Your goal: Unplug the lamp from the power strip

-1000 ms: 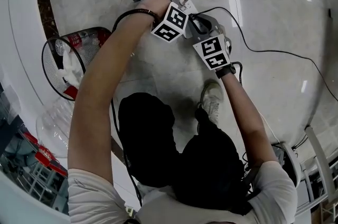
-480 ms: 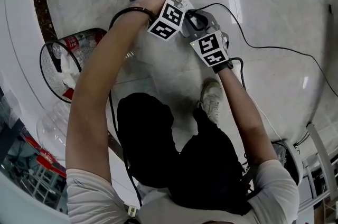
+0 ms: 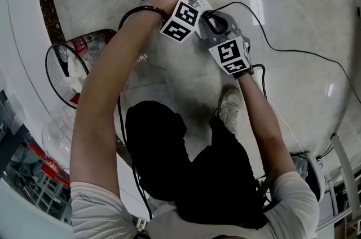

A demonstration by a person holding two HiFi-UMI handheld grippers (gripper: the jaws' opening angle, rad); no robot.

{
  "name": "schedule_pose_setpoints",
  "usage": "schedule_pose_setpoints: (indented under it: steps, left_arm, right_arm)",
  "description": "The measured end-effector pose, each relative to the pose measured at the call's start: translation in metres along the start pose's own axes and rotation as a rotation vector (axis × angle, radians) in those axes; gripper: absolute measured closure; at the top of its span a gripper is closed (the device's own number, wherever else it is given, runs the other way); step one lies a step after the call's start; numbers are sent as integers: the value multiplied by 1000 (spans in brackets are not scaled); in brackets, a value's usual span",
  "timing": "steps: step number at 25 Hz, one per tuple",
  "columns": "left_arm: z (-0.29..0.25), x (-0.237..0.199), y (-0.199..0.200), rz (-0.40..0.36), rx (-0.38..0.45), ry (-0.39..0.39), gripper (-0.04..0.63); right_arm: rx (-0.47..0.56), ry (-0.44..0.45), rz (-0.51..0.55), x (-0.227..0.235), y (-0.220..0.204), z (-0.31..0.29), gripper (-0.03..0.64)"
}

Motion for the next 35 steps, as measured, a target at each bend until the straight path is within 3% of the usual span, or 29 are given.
schedule_pose_setpoints:
  steps: [9, 12, 14, 18, 35]
  left_arm:
    - [0, -2, 1, 3, 4, -4, 150]
    - [0, -3, 2, 11, 30, -7, 149]
    - [2, -6, -2, 21, 56, 2, 147]
    - [0, 3, 1, 38, 39, -5, 149]
    - [0, -1, -4, 59, -2, 26, 147]
  right_arm:
    - [61, -19, -49, -1, 4, 5, 569]
    - [169, 5, -67, 0, 42, 13, 571]
    - [149, -16, -22, 4, 55, 4, 571]
    - [180, -12, -157, 8, 42, 13, 569]
    - [296, -42, -171, 32, 69, 54, 565]
Point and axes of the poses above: the fingertips, and each gripper's own axes: z backward along the fingers, x to its right, y out of its top, the point moved 2 cm from there along z, backward along the fingers, and after that the axes turned 8 degrees about x, right-handed, at the moved point
